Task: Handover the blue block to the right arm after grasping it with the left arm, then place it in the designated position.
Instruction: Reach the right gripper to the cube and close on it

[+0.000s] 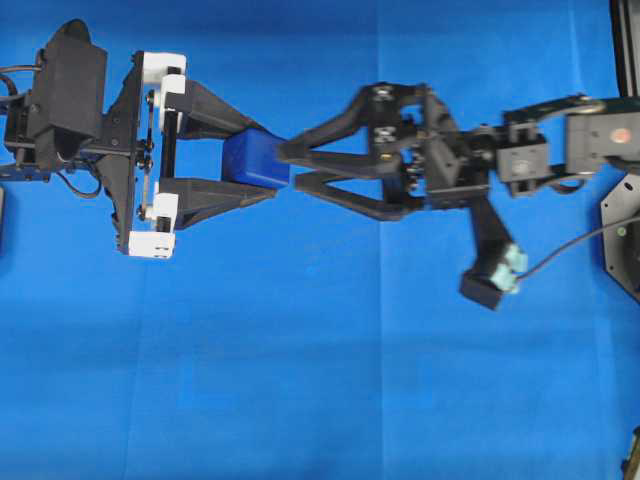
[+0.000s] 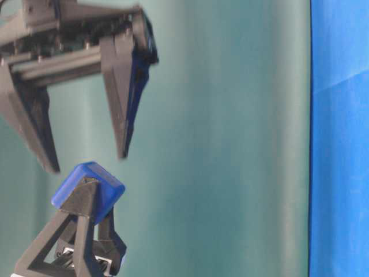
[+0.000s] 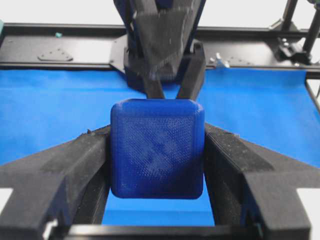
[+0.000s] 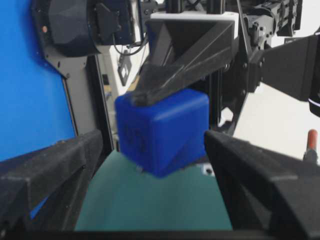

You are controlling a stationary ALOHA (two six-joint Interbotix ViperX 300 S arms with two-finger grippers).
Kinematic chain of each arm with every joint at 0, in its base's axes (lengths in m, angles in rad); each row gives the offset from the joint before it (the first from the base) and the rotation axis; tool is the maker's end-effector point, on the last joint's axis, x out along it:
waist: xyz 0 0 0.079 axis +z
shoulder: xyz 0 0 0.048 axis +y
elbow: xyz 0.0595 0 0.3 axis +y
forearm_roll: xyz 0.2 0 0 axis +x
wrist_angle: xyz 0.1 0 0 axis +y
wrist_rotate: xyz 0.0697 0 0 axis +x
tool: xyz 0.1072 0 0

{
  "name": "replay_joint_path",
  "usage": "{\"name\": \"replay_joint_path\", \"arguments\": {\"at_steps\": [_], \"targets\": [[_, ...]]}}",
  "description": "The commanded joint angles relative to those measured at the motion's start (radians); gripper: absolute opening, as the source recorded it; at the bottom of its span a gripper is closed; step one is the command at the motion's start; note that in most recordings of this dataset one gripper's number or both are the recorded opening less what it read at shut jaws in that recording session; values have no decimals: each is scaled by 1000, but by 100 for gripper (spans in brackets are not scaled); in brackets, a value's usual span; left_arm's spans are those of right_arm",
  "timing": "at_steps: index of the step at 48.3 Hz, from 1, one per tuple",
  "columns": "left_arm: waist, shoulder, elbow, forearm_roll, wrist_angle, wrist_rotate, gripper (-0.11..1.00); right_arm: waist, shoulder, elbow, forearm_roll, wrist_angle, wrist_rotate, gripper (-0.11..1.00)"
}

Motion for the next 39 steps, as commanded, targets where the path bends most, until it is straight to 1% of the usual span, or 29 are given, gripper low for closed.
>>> {"name": "replay_joint_path", "arguments": {"at_steps": [1, 12, 33, 36, 39], "targets": [[-3, -8, -11, -2, -5, 0, 46, 0, 12, -54, 2, -8, 5, 96], [-3, -8, -11, -2, -3, 0, 46, 0, 61, -109, 0, -6, 5, 96], [-3, -8, -11, -2, 5, 0, 46, 0, 64, -114, -2, 9, 2, 96], [-3, -8, -11, -2, 6, 0, 46, 0, 64, -114, -3, 18, 2, 92], [-3, -8, -11, -2, 6, 0, 46, 0, 64, -118, -2, 32, 3, 82]]}}
